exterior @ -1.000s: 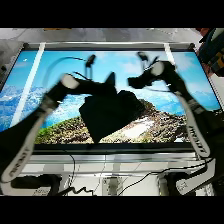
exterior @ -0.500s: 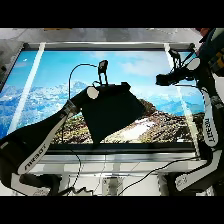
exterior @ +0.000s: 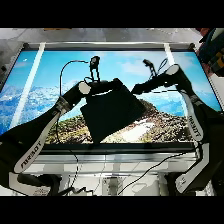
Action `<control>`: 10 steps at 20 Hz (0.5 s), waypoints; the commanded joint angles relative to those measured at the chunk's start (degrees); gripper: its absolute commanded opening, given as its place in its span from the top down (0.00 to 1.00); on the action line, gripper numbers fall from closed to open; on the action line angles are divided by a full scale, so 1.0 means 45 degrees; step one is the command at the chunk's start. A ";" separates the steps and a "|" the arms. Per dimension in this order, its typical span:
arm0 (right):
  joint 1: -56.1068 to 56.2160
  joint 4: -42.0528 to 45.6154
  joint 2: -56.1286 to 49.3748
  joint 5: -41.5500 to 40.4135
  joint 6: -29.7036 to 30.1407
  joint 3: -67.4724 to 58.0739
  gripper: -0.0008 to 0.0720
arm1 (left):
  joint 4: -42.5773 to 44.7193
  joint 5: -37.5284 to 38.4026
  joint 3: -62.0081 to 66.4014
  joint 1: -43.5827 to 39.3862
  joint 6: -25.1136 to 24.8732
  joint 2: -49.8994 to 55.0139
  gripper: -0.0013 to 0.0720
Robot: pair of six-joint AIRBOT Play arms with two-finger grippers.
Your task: Fold the clothes and pants, and hang the long-sleeved shirts on hangers.
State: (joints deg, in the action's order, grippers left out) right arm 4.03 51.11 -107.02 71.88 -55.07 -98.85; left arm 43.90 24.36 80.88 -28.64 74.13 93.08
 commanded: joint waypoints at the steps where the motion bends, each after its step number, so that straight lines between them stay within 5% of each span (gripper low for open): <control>1: 0.1253 0.2705 -0.0112 -0.1316 -0.1248 0.0000 0.04 | 0.0481 0.0185 0.0000 0.0068 0.0005 -0.0010 0.02; 10: -0.0034 0.3730 -0.0889 -0.1530 -0.4182 -0.0015 0.04 | 0.0481 0.0413 0.0000 0.0121 0.0005 -0.0010 0.02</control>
State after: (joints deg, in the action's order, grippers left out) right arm 6.66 67.53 -109.97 64.97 -69.41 -98.85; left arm 45.91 25.58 80.88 -28.16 74.15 93.08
